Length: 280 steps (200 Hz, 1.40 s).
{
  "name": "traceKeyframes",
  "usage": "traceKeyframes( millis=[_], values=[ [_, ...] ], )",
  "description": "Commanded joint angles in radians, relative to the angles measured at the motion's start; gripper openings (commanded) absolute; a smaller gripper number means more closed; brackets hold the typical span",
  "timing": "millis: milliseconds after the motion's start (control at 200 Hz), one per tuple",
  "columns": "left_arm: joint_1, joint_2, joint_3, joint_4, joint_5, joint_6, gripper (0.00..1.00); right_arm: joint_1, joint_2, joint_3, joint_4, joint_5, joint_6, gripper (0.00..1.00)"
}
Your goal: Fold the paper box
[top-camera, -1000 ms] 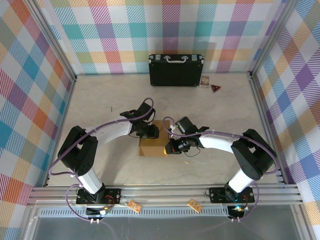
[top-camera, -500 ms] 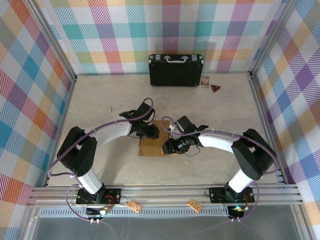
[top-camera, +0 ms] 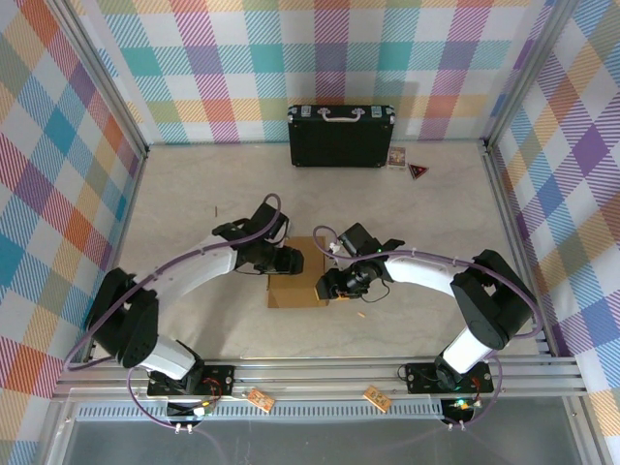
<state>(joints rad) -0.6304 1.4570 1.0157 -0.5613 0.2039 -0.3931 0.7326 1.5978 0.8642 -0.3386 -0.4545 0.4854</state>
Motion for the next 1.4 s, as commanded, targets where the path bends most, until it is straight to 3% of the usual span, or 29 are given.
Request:
traceKeyframes(
  millis=[0,140,375,710,1025,1395],
  values=[
    [0.003,-0.097,-0.033,-0.053,-0.030,-0.019,0.52,-0.002,-0.019,0.024,-0.017,-0.025,-0.017,0.51],
    [0.001,-0.240,-0.140,-0.100,-0.101,-0.074,0.54,-0.002,-0.012,0.027,-0.010,-0.032,-0.017,0.49],
    [-0.003,-0.379,-0.330,-0.080,-0.085,-0.152,0.61,-0.002,0.018,0.041,0.006,-0.044,-0.013,0.45],
    [-0.005,-0.325,-0.424,0.117,0.082,-0.178,0.57,0.008,0.048,0.057,0.026,-0.044,0.007,0.43],
    [-0.005,-0.301,-0.420,0.181,0.152,-0.176,0.53,0.009,0.046,0.077,-0.001,-0.039,-0.001,0.41],
    [-0.004,-0.252,-0.394,0.130,0.056,-0.147,0.51,0.008,0.050,0.093,-0.073,0.022,-0.045,0.41]
  ],
)
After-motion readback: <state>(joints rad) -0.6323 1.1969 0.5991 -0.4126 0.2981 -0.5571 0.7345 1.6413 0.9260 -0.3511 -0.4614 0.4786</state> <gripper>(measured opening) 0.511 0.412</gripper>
